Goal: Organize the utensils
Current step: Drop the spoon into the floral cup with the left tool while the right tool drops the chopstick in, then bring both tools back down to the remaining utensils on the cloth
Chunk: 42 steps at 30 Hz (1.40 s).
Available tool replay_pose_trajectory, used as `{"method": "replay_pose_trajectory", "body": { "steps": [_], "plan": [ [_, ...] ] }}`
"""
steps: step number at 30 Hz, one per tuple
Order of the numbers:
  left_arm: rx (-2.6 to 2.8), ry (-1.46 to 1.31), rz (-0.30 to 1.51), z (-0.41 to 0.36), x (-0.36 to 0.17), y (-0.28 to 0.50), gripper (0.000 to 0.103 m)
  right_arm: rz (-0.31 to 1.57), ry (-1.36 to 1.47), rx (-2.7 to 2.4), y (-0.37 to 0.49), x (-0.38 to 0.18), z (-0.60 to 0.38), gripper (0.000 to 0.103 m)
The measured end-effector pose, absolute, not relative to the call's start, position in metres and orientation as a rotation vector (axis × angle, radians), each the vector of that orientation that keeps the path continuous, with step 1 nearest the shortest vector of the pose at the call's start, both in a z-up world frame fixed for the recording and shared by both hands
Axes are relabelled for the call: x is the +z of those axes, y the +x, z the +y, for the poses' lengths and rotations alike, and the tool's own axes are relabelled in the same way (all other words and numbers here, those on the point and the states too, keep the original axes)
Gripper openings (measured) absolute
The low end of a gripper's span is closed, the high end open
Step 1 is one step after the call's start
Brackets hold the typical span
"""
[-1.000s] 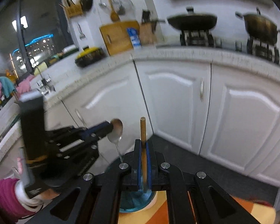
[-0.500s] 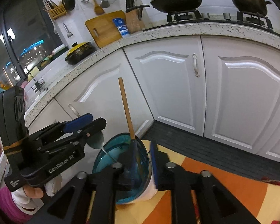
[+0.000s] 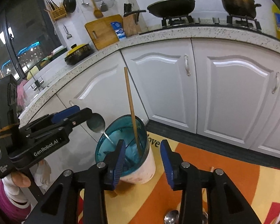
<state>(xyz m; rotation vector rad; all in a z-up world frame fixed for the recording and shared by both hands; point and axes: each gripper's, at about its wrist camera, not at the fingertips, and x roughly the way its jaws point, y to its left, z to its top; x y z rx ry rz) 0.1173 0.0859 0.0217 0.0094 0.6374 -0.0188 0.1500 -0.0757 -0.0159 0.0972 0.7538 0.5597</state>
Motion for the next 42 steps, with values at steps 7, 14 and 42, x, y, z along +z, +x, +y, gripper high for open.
{"method": "replay_pose_trajectory", "body": {
  "steps": [7,14,42],
  "plan": [
    [-0.061,0.001,0.618,0.070,0.030,0.090,0.057,0.742,0.091,0.517,0.120,-0.014,-0.096,0.042],
    [-0.114,0.022,0.618,0.045,0.032,0.066,0.057,0.743,0.086,0.464,0.093,-0.017,-0.120,0.043],
    [-0.309,-0.055,0.868,0.002,-0.037,0.041,0.057,0.913,0.168,0.321,0.060,-0.100,-0.201,0.054]
  ]
}}
